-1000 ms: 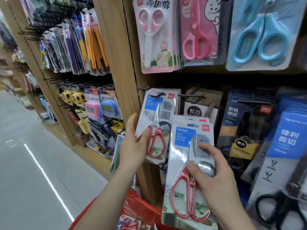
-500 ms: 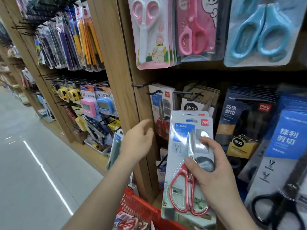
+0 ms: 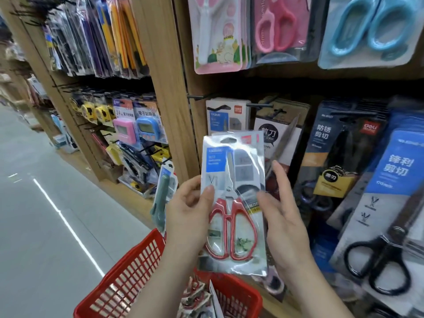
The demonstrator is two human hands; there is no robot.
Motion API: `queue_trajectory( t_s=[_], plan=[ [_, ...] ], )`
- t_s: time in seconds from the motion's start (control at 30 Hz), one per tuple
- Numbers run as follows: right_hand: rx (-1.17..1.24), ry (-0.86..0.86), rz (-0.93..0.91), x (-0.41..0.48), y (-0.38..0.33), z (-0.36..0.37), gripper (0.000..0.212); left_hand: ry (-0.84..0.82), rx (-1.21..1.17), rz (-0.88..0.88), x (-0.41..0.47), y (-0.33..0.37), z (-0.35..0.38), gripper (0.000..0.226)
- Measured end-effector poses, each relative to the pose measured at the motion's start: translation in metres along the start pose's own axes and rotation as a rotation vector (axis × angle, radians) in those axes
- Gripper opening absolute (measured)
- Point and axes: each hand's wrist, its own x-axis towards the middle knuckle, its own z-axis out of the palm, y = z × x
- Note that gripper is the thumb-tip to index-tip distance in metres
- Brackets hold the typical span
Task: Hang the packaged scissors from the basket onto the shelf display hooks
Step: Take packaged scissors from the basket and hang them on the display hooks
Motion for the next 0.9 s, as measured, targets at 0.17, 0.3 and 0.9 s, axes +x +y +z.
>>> queue_trajectory(
  t_s=[0.17,0.3,0.9],
  plan=[
    [0.071,-0.036,0.1,0.001,0.004,0.001,0.057,0.025,-0.086,-0.157,0.006,-0.001,-0.011,0.011],
    [-0.094,0.009,0.108,0.003,0.003,-0.004,0.039,-0.021,-0.062,-0.202,0.013,0.002,-0.027,0.02],
    [-0.421,0.044,-0.174,0.044,-0.007,0.038,0.017,0.222,0.137,-0.181,0.03,0.019,-0.116,0.018]
  ],
)
